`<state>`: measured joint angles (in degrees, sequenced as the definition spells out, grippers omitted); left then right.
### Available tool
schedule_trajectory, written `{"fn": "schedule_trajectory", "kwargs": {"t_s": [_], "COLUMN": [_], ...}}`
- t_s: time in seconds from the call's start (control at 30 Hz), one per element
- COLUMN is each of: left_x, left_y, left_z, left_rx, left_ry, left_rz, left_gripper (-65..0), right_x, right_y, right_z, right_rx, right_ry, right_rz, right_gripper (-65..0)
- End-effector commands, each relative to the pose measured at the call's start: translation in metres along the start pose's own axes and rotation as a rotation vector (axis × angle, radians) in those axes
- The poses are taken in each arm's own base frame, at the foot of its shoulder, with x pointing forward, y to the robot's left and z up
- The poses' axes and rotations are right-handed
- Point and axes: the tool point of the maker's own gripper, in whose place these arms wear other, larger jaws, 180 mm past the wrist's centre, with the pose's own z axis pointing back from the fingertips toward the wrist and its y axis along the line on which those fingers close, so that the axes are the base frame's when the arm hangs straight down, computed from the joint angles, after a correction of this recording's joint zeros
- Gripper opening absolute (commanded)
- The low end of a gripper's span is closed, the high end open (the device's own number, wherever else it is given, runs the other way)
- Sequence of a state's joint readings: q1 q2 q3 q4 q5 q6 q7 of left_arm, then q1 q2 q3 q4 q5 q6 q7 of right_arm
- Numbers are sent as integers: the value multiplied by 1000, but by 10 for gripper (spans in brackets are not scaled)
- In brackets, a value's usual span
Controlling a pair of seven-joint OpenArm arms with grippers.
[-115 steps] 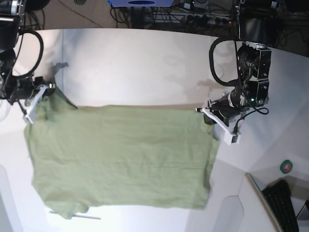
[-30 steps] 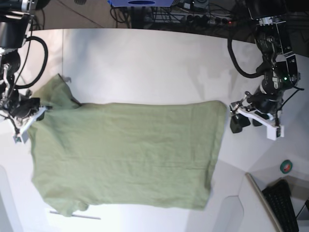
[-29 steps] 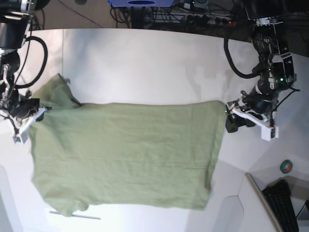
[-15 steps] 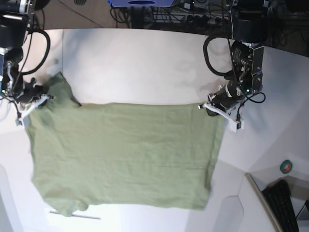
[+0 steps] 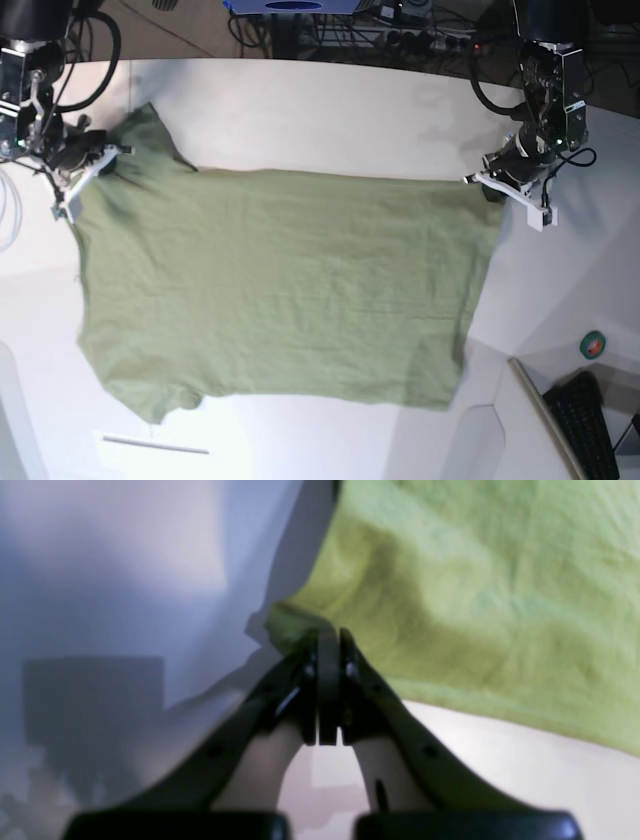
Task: Layout the t-shirt on the table in an organized manner, then fold the t-shirt properly
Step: 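Lay the t-shirt down flat, pulling both grippers apart along the shoulders, then release the t-shirt and raise both grippers away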
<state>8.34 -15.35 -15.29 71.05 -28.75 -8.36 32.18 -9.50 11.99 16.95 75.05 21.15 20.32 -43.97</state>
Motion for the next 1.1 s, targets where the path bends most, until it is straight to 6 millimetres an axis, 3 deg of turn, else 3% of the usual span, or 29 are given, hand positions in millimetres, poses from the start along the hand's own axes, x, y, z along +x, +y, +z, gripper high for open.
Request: {"fn": "schedule_trajectory", "kwargs": {"t_s": [0.0, 0.17, 0.3, 0.43, 0.53, 0.7, 0.83, 0.93, 1.07], "left_x": [26, 44, 52, 53, 55, 50, 43, 41, 43], "left_y": [6, -9, -19, 14, 34, 37, 38, 48, 52], "left_z": [6, 22, 41, 49, 54, 66, 67, 69, 72], "left_rx": [6, -24, -45, 6, -34, -135, -145, -121, -110], "left_ry": [-67, -131, -174, -206, -239, -250, -240, -256, -287], "left_rz": [-18, -66, -113, 19, 162, 166, 165, 212, 249], "left_gripper": [-650, -650, -650, -650, -650, -650, -650, -645, -380], "right_x": [16, 25, 29, 19, 10, -7, -17, -32, -40], "right_y": [1, 10, -2, -37, -42, -36, -39, -34, -28], "right_z": [9, 30, 56, 75, 82, 88, 89, 84, 85], "right_rx": [0, -8, -51, -125, -108, -56, -69, -57, 2], "right_ry": [-54, -116, -198, -283, -314, -340, -342, -268, -234], "right_rz": [19, 74, 17, -194, -210, -173, -222, -249, -313], "right_gripper": [-650, -650, -650, -650, -650, -650, -410, -293, -291]}}
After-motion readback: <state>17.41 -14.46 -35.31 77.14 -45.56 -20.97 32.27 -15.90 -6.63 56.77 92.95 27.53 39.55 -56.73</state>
